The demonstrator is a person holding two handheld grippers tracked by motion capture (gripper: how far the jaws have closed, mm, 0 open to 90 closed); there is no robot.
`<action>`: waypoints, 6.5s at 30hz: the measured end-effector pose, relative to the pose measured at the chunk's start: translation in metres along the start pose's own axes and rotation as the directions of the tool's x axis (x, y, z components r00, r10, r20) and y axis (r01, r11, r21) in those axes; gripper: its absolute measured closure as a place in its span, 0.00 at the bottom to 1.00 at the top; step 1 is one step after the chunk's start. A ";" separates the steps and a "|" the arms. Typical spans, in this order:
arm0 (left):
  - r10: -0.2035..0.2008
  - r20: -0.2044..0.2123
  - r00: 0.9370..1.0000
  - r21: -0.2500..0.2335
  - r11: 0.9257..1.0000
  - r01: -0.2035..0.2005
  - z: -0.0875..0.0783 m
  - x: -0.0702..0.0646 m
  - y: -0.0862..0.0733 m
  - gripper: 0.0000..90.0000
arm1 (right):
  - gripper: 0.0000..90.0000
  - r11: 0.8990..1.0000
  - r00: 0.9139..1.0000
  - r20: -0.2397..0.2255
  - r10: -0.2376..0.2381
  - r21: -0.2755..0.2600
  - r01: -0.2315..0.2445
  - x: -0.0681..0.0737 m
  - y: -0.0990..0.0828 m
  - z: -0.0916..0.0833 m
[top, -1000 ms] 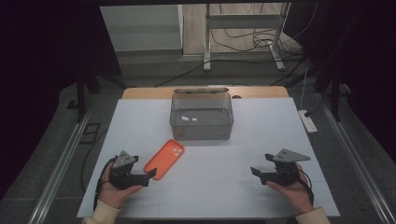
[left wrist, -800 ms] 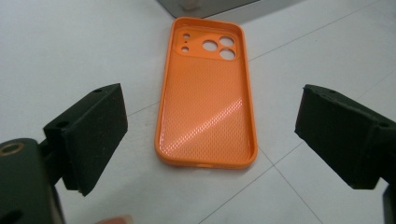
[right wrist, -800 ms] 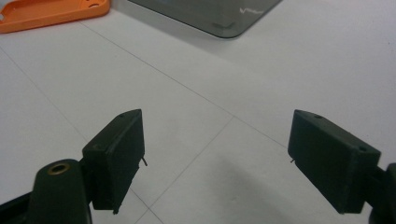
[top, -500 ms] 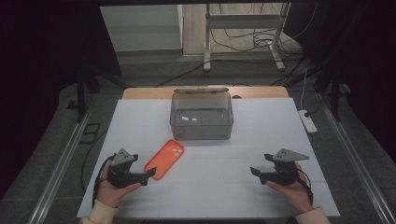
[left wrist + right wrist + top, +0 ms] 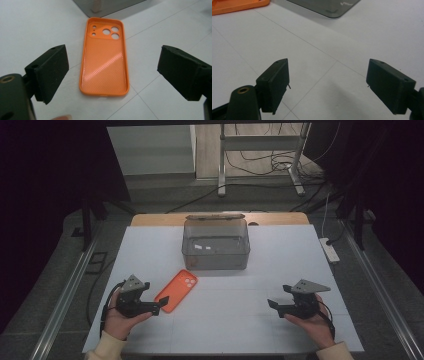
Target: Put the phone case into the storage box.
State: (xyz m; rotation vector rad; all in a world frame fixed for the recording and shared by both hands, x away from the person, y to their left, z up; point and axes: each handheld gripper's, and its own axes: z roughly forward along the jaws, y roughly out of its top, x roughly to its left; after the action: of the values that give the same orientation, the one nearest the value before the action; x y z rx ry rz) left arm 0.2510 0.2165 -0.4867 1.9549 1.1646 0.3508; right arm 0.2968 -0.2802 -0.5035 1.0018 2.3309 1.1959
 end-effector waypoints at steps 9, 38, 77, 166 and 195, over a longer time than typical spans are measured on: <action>0.018 0.015 1.000 0.038 0.999 -0.019 0.002 -0.001 0.010 0.11 | 0.21 1.000 1.000 -0.001 -0.001 -0.002 0.001 0.000 0.000 -0.001; 0.071 0.043 0.997 0.124 0.989 -0.076 0.022 -0.002 0.040 0.12 | 0.21 1.000 1.000 0.008 -0.006 0.006 0.006 -0.001 -0.001 0.000; 0.084 0.038 0.996 0.176 0.980 -0.090 0.038 0.009 0.063 0.12 | 0.21 1.000 1.000 0.018 -0.011 0.004 0.011 -0.001 -0.001 0.000; 0.118 0.018 0.993 0.394 0.912 -0.115 0.086 0.047 0.062 0.27 | 0.21 1.000 0.999 0.031 -0.017 0.008 0.016 -0.003 -0.002 -0.001; 0.169 0.014 0.986 0.453 0.878 -0.157 0.093 0.043 0.058 0.60 | 0.21 1.000 0.999 0.038 -0.019 0.012 0.019 -0.003 -0.001 -0.001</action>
State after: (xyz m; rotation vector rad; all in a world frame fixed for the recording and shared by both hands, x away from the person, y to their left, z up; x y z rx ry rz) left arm 0.3639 0.1914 -0.5075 2.4730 1.1762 0.2003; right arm 0.2975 -0.2832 -0.5041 0.9953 2.3153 1.1470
